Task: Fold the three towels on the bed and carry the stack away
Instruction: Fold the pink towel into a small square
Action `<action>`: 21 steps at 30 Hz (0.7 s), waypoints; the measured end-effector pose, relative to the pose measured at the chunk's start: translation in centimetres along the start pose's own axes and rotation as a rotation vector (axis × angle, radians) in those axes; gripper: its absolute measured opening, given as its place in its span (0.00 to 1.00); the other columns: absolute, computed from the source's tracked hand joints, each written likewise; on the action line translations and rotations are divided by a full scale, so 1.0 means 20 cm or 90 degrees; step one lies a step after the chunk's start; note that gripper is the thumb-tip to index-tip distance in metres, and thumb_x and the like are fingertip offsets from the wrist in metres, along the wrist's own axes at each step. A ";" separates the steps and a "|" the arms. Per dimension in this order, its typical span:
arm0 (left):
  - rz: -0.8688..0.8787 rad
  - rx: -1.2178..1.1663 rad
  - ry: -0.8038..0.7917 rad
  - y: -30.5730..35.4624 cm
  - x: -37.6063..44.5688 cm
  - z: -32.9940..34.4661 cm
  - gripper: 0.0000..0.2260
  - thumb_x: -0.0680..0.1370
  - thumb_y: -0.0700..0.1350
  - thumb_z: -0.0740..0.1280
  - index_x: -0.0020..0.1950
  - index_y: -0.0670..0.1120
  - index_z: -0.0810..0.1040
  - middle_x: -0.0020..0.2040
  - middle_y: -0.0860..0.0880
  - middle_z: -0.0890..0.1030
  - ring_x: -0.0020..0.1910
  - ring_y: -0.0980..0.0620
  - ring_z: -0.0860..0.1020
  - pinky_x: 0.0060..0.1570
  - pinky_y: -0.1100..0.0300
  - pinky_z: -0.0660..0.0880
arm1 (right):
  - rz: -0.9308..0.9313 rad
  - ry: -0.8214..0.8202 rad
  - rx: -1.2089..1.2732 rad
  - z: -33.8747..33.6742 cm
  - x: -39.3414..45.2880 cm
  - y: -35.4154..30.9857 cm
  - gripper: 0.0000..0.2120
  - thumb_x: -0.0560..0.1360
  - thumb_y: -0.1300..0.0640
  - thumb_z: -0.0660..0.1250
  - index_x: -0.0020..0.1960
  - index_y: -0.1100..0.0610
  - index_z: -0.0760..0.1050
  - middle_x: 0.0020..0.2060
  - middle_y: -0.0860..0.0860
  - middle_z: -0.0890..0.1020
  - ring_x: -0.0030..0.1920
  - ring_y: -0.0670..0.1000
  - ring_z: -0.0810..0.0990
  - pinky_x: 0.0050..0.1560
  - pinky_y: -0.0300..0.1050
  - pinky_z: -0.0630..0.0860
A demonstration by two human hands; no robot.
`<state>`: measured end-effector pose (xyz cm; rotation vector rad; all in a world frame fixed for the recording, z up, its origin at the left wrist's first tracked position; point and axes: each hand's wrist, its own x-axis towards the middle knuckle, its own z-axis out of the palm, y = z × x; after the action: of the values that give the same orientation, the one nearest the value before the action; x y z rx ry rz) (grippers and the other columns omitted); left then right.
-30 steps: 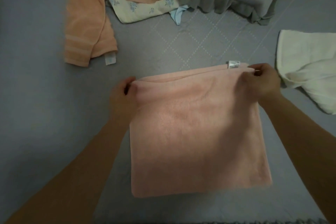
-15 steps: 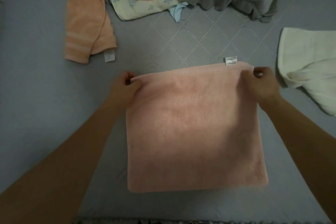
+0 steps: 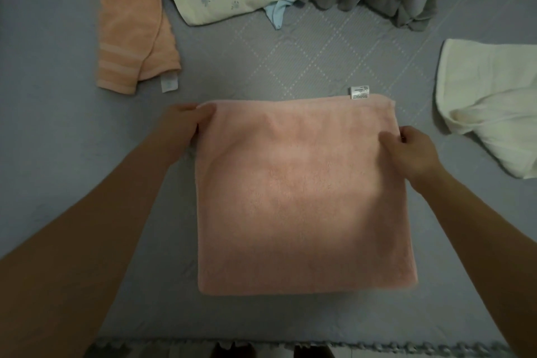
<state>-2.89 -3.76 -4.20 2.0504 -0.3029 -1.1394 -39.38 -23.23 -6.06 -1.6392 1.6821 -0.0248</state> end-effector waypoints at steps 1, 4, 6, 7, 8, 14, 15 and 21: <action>0.062 0.017 0.041 0.01 0.01 0.00 0.09 0.75 0.52 0.68 0.38 0.50 0.82 0.31 0.56 0.80 0.28 0.62 0.73 0.27 0.68 0.68 | -0.023 0.011 -0.007 0.00 0.00 0.00 0.13 0.75 0.47 0.64 0.47 0.57 0.77 0.39 0.50 0.79 0.41 0.54 0.78 0.44 0.47 0.73; 0.147 0.064 0.130 0.03 0.06 0.02 0.07 0.74 0.54 0.67 0.49 0.56 0.82 0.38 0.59 0.82 0.35 0.64 0.77 0.37 0.68 0.72 | -0.070 0.083 0.006 -0.01 -0.02 -0.02 0.13 0.75 0.45 0.62 0.45 0.55 0.74 0.35 0.43 0.76 0.36 0.44 0.74 0.36 0.43 0.67; 0.138 0.088 0.184 0.02 0.10 0.05 0.14 0.75 0.50 0.67 0.60 0.53 0.78 0.43 0.53 0.79 0.37 0.57 0.76 0.39 0.61 0.74 | -0.051 0.102 0.014 0.01 -0.03 -0.01 0.11 0.75 0.44 0.62 0.48 0.52 0.73 0.36 0.41 0.75 0.37 0.44 0.75 0.38 0.42 0.66; 0.134 0.109 0.212 0.02 0.10 0.07 0.18 0.75 0.48 0.67 0.64 0.51 0.75 0.46 0.51 0.78 0.41 0.55 0.76 0.43 0.58 0.76 | -0.027 0.101 0.029 0.02 -0.05 0.01 0.12 0.75 0.44 0.62 0.51 0.51 0.73 0.38 0.41 0.76 0.40 0.47 0.76 0.43 0.42 0.67; 0.143 0.142 0.241 0.00 0.08 0.09 0.20 0.75 0.47 0.67 0.68 0.49 0.73 0.51 0.48 0.77 0.46 0.52 0.76 0.50 0.56 0.75 | -0.005 0.100 0.045 0.03 -0.09 0.03 0.14 0.75 0.44 0.63 0.54 0.52 0.73 0.41 0.43 0.77 0.45 0.50 0.77 0.46 0.42 0.68; 0.383 0.588 0.174 -0.27 -0.37 0.38 0.29 0.81 0.53 0.54 0.80 0.50 0.50 0.81 0.42 0.49 0.79 0.41 0.50 0.76 0.44 0.51 | -0.171 0.162 -0.291 0.21 -0.50 0.12 0.38 0.77 0.46 0.58 0.78 0.61 0.46 0.78 0.62 0.52 0.77 0.63 0.49 0.75 0.58 0.42; 0.426 0.652 0.108 -0.34 -0.44 0.46 0.29 0.81 0.55 0.52 0.80 0.51 0.48 0.81 0.43 0.46 0.79 0.41 0.47 0.76 0.43 0.49 | -0.248 0.129 -0.317 0.28 -0.56 0.09 0.38 0.78 0.45 0.55 0.79 0.60 0.42 0.79 0.61 0.47 0.78 0.61 0.43 0.75 0.57 0.36; 0.439 0.774 0.032 -0.80 -0.55 0.42 0.29 0.81 0.61 0.50 0.80 0.53 0.49 0.81 0.46 0.48 0.80 0.43 0.46 0.76 0.41 0.49 | -0.552 -0.059 -0.518 0.47 -0.59 0.23 0.36 0.80 0.41 0.51 0.80 0.58 0.43 0.79 0.57 0.46 0.79 0.57 0.44 0.76 0.60 0.45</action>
<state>-18.40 8.73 -11.31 2.5329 -1.8588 -0.4321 -39.75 -7.79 -9.12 -2.8146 0.8006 0.3415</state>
